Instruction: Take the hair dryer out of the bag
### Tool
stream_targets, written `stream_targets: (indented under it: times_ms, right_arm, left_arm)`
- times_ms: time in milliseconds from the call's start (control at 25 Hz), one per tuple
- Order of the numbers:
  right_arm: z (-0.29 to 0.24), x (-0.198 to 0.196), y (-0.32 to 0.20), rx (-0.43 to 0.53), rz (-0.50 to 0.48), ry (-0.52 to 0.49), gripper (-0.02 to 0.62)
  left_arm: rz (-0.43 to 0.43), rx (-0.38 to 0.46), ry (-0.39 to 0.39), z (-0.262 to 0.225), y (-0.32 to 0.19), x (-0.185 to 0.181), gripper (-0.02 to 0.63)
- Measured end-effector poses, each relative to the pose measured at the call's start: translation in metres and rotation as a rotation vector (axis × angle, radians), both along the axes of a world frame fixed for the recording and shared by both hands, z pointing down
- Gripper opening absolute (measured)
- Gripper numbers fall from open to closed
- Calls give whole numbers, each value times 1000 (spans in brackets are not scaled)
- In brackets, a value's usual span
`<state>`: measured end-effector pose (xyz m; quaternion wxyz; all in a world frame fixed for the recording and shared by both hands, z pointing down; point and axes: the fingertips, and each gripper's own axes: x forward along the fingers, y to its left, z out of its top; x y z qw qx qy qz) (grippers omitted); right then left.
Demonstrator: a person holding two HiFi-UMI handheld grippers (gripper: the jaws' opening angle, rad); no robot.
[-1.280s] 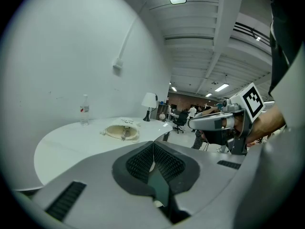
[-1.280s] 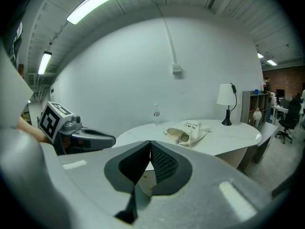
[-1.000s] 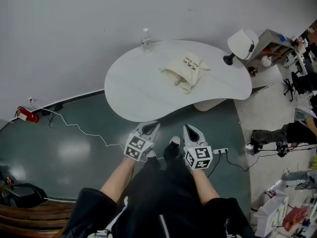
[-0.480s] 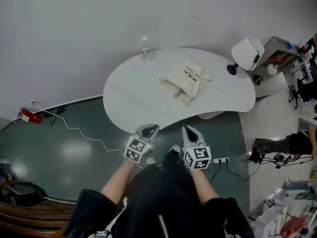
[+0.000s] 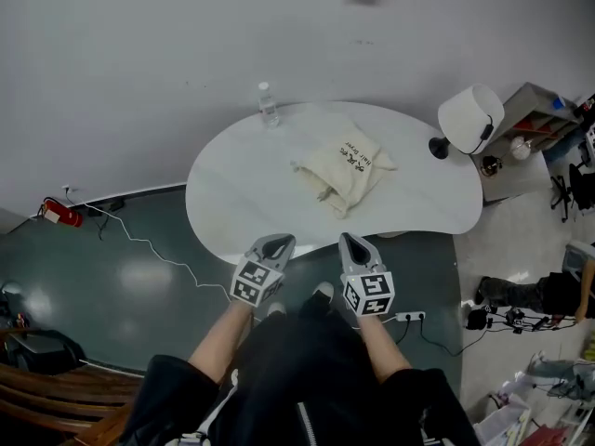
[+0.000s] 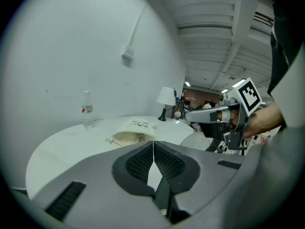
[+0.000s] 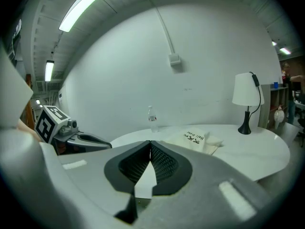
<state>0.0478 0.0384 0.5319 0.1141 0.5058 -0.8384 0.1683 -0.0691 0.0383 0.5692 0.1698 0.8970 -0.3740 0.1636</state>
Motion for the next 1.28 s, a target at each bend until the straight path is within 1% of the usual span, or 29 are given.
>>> stream_targets:
  times_ms: [280,440,640,840,1000,1280]
  right_arm:
    - [-1,30,-23,14,-60,7,5]
    - [-2,43,-32,20,-91,3,5]
    - [2,57,-38,8,-96,-2,5]
    - [3,58,-50,3,-98,1,5]
    - [2,61,-64,7,-81,11,5]
    - [-1,64,-100,24,-75,56,5]
  left_arm:
    - [-43,-12,-21,10,-19,31,14]
    - [-71,-17,-27,10,-26,42,14]
    - [-83,-27,-33,11,-31,52,14]
    - [-58,-36,-42,14,-46,59,14]
    - [-29,-34,-45,18,-64,66,14]
    - [14,-40,-35,26,-102,74,14]
